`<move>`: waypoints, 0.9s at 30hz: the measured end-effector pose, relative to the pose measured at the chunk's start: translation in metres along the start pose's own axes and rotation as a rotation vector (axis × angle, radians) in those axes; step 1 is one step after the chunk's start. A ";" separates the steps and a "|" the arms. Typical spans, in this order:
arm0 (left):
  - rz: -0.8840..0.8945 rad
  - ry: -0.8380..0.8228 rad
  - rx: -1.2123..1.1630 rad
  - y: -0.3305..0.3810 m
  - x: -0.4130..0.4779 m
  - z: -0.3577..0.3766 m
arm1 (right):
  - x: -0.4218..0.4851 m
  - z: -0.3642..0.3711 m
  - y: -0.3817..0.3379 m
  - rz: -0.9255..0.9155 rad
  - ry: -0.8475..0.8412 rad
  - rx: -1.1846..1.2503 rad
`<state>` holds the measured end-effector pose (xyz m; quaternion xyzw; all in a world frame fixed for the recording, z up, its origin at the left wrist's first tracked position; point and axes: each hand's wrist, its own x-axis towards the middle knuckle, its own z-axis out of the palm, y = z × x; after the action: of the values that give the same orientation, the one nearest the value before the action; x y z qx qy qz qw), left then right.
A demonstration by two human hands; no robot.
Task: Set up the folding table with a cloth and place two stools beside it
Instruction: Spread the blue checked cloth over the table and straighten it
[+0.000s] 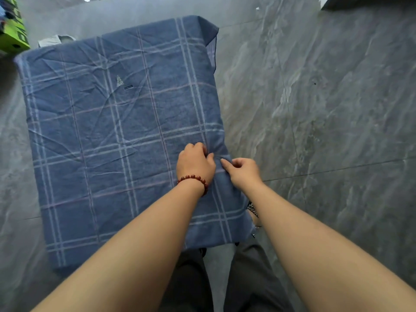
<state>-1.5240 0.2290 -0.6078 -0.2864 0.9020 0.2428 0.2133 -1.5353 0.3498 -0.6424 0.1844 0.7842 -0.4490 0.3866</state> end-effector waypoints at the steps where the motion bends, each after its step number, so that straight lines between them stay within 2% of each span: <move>1: 0.003 -0.004 -0.002 0.000 0.000 0.000 | -0.001 -0.001 -0.002 -0.007 0.013 -0.012; 5: -0.007 -0.044 -0.035 0.005 0.001 -0.004 | -0.007 -0.008 -0.011 -0.041 0.068 -0.022; 8: -0.033 -0.071 -0.106 0.008 0.002 -0.010 | -0.013 -0.011 -0.022 -0.060 0.060 0.107; 13: -0.115 0.013 -0.318 0.015 0.005 -0.024 | -0.022 -0.009 -0.038 -0.121 0.001 0.264; 15: -0.141 -0.005 -0.294 0.017 0.010 -0.030 | -0.023 -0.010 -0.042 -0.123 -0.013 0.289; 18: -0.115 -0.081 -0.216 0.014 0.018 -0.035 | -0.022 -0.011 -0.047 -0.035 -0.058 0.351; 22: -0.081 -0.075 -0.368 0.003 0.019 -0.038 | -0.019 -0.012 -0.062 0.228 -0.161 0.505; 24: -0.082 -0.095 -0.460 -0.003 0.017 -0.038 | -0.015 -0.012 -0.067 0.233 -0.172 0.442; 27: -0.108 -0.143 -0.554 -0.008 0.017 -0.037 | -0.011 -0.008 -0.070 0.137 -0.173 0.464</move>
<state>-1.5410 0.1952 -0.5898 -0.3634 0.7675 0.4877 0.2027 -1.5768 0.3203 -0.5925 0.2817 0.6100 -0.6037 0.4290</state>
